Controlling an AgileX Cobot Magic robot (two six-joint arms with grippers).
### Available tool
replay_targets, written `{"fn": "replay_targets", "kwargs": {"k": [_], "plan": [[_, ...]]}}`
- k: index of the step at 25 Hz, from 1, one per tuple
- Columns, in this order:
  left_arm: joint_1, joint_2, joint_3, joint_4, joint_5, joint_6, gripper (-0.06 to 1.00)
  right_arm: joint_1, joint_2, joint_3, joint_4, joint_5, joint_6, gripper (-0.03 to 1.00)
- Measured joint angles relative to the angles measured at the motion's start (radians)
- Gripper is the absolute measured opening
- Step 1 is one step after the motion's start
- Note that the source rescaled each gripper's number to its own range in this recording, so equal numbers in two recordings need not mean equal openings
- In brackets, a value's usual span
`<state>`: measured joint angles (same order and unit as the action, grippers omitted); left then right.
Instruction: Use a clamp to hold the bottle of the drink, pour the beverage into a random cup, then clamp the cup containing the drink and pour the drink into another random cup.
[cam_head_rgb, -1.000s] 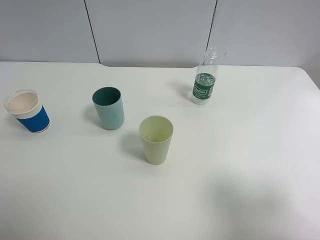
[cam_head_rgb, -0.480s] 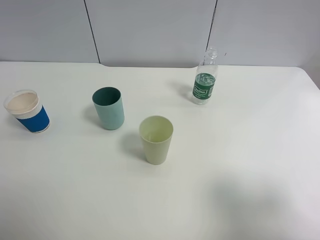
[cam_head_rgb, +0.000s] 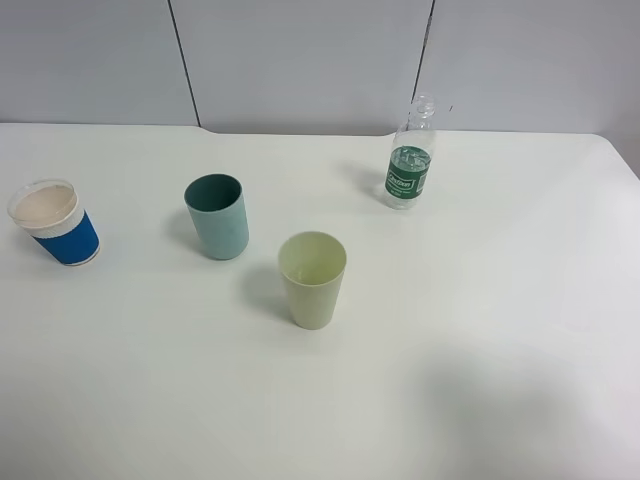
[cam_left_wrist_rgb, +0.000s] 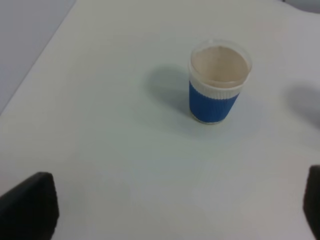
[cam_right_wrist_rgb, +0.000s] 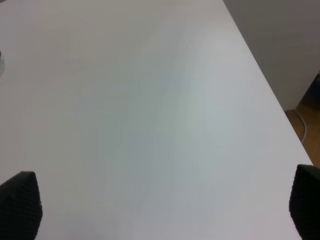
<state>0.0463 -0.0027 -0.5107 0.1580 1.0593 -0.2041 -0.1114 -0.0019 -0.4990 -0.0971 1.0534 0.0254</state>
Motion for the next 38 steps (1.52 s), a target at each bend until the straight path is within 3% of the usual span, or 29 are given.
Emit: {"fn": "replay_targets", "kwargs": {"k": [12,38], "plan": [[0.000,0.000,0.006,-0.071,-0.001,0.086,0.99,0.000,0.000,0.000,0.000,0.000,0.000,1.00],[0.000,0.000,0.006,-0.077,-0.001,0.089,1.00,0.000,0.000,0.000,0.000,0.000,0.000,1.00]]}}
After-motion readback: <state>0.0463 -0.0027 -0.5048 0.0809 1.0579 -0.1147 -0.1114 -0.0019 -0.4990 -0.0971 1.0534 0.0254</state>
